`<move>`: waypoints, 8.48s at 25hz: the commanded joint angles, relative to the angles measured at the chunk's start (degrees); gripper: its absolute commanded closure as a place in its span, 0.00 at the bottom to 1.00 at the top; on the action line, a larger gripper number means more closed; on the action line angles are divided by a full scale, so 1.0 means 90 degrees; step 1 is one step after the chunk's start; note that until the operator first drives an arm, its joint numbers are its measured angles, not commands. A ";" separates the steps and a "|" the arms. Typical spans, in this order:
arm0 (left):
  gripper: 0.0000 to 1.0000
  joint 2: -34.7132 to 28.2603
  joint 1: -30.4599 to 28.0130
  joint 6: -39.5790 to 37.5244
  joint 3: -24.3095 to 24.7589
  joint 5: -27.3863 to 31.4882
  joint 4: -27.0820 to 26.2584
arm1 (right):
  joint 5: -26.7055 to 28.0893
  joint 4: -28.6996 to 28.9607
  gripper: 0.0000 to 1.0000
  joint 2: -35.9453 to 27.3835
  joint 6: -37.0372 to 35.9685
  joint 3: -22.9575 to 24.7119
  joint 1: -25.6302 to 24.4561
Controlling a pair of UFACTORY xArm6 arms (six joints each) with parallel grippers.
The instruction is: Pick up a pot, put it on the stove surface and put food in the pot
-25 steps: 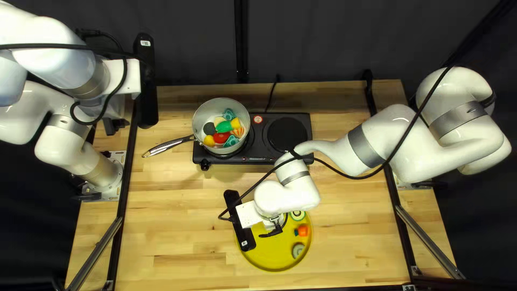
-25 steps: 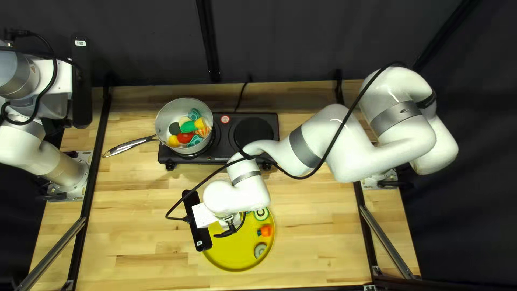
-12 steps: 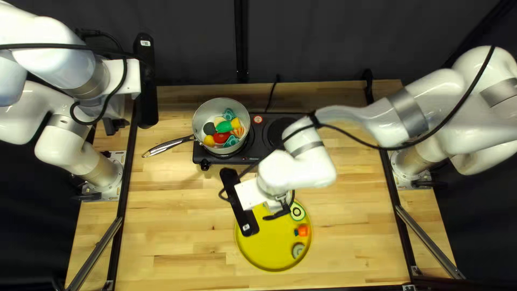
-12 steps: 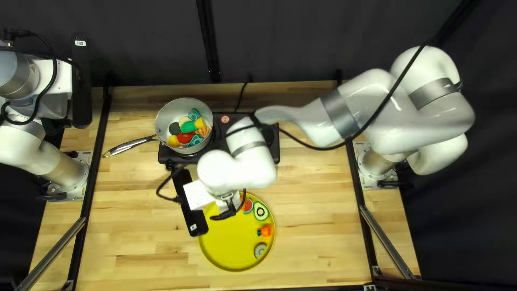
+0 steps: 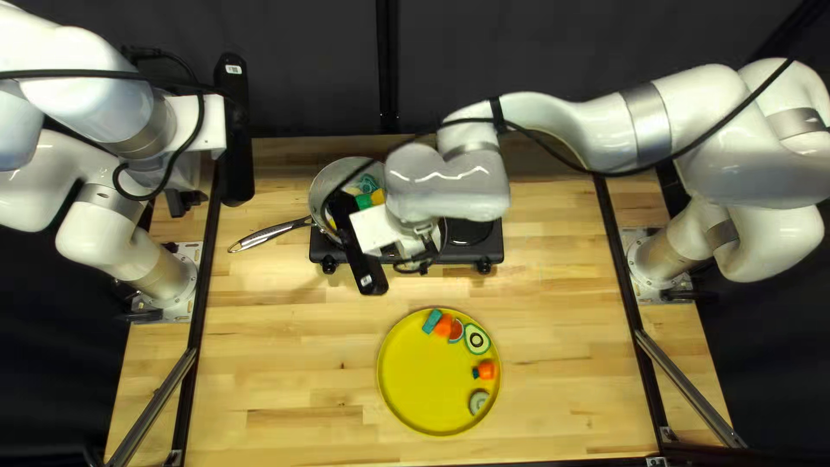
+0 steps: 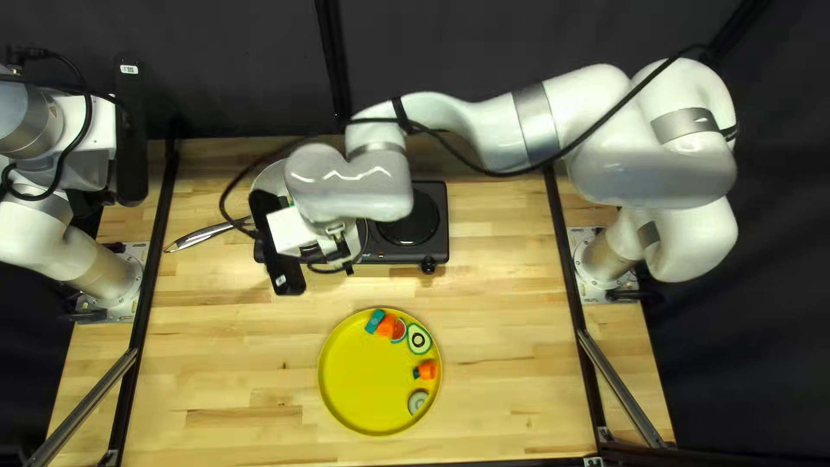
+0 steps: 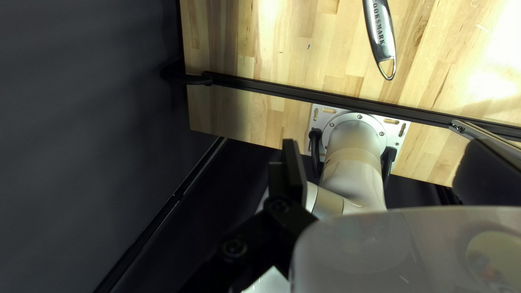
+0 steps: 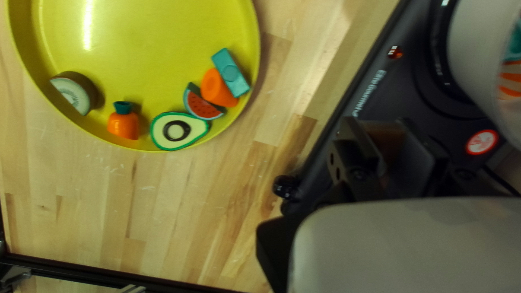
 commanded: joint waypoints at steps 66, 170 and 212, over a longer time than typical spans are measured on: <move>0.00 0.0000 0.0000 0.0000 0.0000 0.0000 0.0000 | -0.1416 0.0266 0.00 -0.0889 0.0698 0.2574 0.1292; 0.00 0.0000 0.0000 0.0000 0.0000 0.0000 0.0000 | -0.3093 0.0463 1.00 0.1116 0.1629 0.2329 0.1880; 0.00 0.0000 0.0000 0.0000 0.0000 0.0000 0.0000 | -0.0163 0.0436 1.00 0.0571 -0.1271 -0.0500 -0.1345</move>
